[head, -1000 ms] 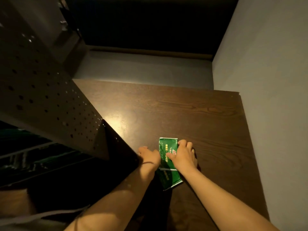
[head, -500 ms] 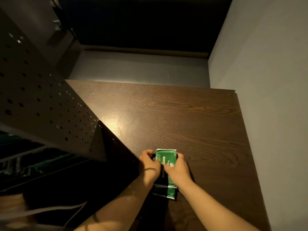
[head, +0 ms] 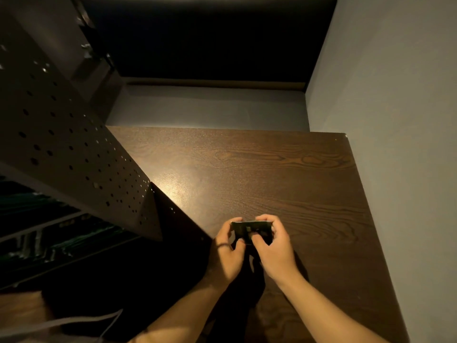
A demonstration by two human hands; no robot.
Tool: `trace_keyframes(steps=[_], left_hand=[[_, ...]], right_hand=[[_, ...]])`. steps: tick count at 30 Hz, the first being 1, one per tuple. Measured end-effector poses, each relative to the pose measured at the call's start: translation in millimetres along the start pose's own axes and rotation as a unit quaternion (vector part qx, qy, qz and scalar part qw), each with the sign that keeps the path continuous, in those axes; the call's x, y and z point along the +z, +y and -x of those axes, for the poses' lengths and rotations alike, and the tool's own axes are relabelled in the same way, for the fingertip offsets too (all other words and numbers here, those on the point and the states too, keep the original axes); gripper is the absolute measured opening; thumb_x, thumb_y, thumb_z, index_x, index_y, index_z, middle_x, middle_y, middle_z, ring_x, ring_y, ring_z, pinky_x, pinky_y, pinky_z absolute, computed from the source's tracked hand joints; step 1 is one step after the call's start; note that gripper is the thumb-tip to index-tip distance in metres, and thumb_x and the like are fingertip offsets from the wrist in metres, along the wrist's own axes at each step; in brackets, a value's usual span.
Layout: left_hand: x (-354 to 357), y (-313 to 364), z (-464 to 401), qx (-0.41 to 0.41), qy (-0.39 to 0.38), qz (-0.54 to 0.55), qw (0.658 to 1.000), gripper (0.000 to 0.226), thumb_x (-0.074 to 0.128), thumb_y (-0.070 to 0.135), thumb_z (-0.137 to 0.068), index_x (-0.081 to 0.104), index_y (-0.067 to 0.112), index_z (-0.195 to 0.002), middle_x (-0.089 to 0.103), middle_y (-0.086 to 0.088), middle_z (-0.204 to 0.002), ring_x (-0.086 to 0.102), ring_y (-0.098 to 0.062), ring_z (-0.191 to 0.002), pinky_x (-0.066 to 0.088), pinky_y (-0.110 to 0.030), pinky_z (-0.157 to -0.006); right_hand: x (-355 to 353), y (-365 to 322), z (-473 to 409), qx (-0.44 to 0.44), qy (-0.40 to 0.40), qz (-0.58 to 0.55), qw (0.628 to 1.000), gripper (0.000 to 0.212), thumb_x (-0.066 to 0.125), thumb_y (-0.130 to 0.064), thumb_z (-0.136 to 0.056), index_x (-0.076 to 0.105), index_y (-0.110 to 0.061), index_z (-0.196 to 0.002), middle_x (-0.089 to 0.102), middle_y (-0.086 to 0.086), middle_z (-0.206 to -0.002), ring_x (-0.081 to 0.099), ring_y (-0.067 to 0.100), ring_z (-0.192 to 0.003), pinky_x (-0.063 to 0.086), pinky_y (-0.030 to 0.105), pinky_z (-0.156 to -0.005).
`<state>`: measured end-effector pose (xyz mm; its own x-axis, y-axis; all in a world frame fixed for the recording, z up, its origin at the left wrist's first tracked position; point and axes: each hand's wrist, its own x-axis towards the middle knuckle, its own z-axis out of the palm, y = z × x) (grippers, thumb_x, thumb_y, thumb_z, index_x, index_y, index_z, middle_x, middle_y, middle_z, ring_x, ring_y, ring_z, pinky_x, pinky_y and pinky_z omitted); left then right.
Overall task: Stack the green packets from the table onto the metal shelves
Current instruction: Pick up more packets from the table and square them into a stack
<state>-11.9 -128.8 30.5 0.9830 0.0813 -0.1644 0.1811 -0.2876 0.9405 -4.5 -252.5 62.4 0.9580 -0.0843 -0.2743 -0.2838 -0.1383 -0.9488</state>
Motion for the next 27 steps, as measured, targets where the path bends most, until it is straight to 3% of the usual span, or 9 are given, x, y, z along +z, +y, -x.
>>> trace_keyframes(steps=[4,7,9,12,14,17,21,27], left_hand=[[9,-10,6,0.001,-0.023,-0.004,1.0,0.056,0.048,-0.006,-0.069,0.056,0.018,-0.119,0.063,0.004,-0.114,0.059,-0.006,-0.111,0.047,-0.03,-0.1],[15,-13,9,-0.011,-0.018,0.007,1.0,0.056,0.046,-0.006,-0.067,0.057,0.019,-0.116,0.063,0.002,-0.112,0.059,-0.008,-0.109,0.046,-0.031,-0.1],[17,-13,8,-0.011,-0.014,0.002,1.0,0.051,0.045,-0.005,-0.068,0.057,0.02,-0.112,0.063,0.001,-0.107,0.06,-0.008,-0.105,0.048,-0.031,-0.097],[18,-14,6,-0.01,-0.005,-0.015,1.0,0.042,0.047,-0.003,-0.074,0.057,0.023,-0.106,0.063,0.002,-0.101,0.06,-0.006,-0.099,0.049,-0.033,-0.093],[17,-10,4,-0.007,0.003,-0.032,0.999,0.039,0.05,-0.001,-0.081,0.055,0.03,-0.104,0.063,0.005,-0.1,0.06,-0.005,-0.097,0.051,-0.033,-0.09],[11,9,-5,-0.008,0.008,-0.04,0.999,0.038,0.052,0.003,-0.09,0.052,0.038,-0.106,0.063,0.009,-0.102,0.059,-0.001,-0.099,0.051,-0.031,-0.09],[-5,60,-30,0.003,0.002,-0.018,1.0,0.036,0.05,0.01,-0.093,0.051,0.033,-0.121,0.06,0.015,-0.113,0.055,0.005,-0.108,0.047,-0.023,-0.095],[-46,173,-50,0.089,0.025,0.049,0.994,0.035,0.051,0.008,-0.094,0.049,0.039,-0.111,0.063,0.013,-0.105,0.061,0.0,-0.099,0.054,-0.022,-0.083]], right_hand=[[8,24,4,0.059,0.005,-0.014,0.998,0.054,0.05,0.013,-0.075,0.056,-0.032,-0.105,0.065,-0.006,-0.106,0.061,0.005,-0.102,0.046,0.015,-0.085],[12,37,5,0.081,0.01,-0.034,0.996,0.048,0.045,0.004,-0.073,0.052,-0.027,-0.109,0.063,0.004,-0.108,0.061,0.014,-0.1,0.047,0.016,-0.082],[13,43,2,0.093,0.007,-0.017,0.996,0.047,0.042,0.011,-0.081,0.051,-0.026,-0.108,0.062,0.006,-0.107,0.06,0.017,-0.1,0.046,0.016,-0.083],[9,47,-4,0.109,0.003,0.017,0.994,0.04,0.041,0.012,-0.088,0.054,-0.013,-0.116,0.063,0.004,-0.104,0.059,0.016,-0.1,0.042,0.006,-0.078],[6,42,-9,0.102,-0.002,0.032,0.994,0.036,0.042,0.008,-0.092,0.054,-0.01,-0.121,0.063,-0.003,-0.103,0.059,0.011,-0.1,0.043,0.009,-0.084],[0,16,-17,0.068,-0.024,0.033,0.997,0.034,0.044,0.002,-0.096,0.055,-0.018,-0.121,0.064,-0.008,-0.108,0.059,0.004,-0.105,0.044,0.021,-0.093],[-9,-45,-32,0.014,-0.051,0.032,0.998,0.033,0.044,-0.001,-0.098,0.053,-0.024,-0.121,0.062,-0.012,-0.11,0.056,-0.004,-0.105,0.045,0.013,-0.084],[-19,-156,-38,-0.098,-0.031,-0.006,0.995,0.026,0.044,-0.01,-0.101,0.052,-0.025,-0.12,0.062,-0.011,-0.108,0.058,-0.001,-0.101,0.047,0.007,-0.067]])
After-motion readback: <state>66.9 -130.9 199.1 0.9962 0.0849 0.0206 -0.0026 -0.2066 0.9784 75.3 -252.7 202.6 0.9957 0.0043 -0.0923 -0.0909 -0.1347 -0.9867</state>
